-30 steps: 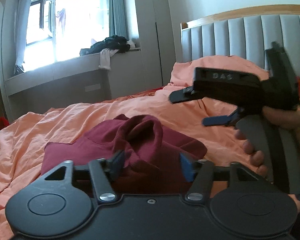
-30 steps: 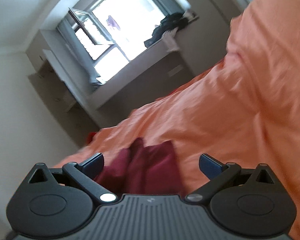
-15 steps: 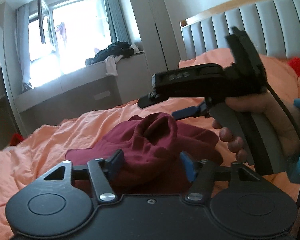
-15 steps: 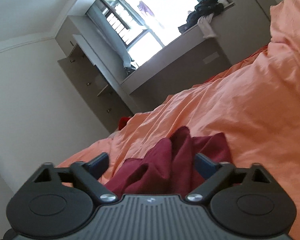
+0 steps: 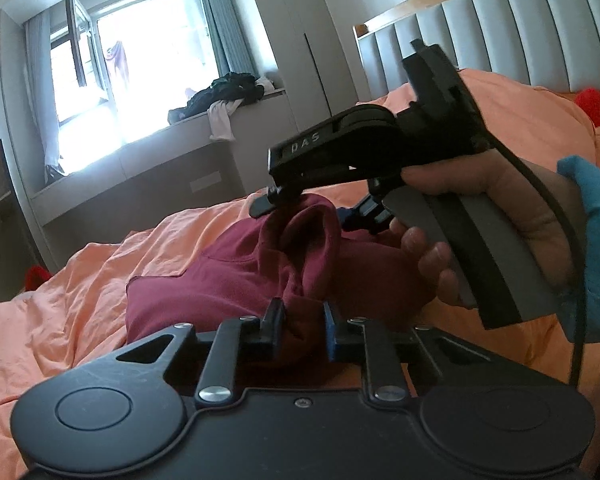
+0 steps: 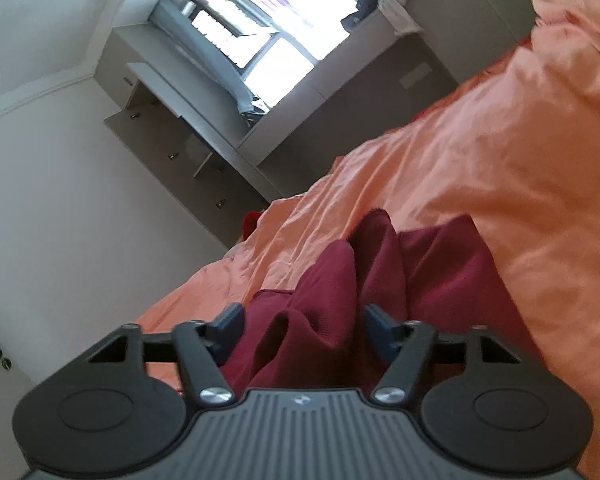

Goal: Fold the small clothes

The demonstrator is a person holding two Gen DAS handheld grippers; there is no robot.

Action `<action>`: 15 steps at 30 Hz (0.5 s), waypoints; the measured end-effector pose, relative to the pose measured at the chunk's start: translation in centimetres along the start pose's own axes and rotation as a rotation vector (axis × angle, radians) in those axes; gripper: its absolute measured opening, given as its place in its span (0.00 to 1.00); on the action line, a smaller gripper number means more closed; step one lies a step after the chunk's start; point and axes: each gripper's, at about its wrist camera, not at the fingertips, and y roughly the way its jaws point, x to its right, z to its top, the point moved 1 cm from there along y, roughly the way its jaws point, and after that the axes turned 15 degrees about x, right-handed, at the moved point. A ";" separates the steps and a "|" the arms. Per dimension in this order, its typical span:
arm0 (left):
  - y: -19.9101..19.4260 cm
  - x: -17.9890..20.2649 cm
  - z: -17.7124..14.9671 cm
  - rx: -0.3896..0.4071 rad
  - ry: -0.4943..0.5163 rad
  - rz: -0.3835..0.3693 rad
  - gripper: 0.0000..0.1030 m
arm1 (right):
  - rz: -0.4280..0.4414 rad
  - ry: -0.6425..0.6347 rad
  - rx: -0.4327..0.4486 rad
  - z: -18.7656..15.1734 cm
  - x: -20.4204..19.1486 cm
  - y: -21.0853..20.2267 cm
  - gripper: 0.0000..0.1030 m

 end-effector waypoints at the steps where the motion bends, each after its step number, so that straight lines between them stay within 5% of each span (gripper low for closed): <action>1: -0.1 0.2 0.0 0.003 0.008 0.002 0.20 | -0.007 0.016 0.000 -0.1 0.2 0.1 0.54; 4: -0.2 0.6 -0.1 0.009 0.021 0.007 0.19 | -0.013 0.065 0.012 -0.1 0.9 0.1 0.43; 7: -0.1 0.7 0.3 0.014 0.007 0.009 0.17 | -0.026 0.054 0.032 0.1 0.9 0.1 0.22; 15: 1.1 1.7 1.9 0.039 -0.068 -0.021 0.14 | 0.002 -0.195 0.133 1.6 -2.7 -1.5 0.15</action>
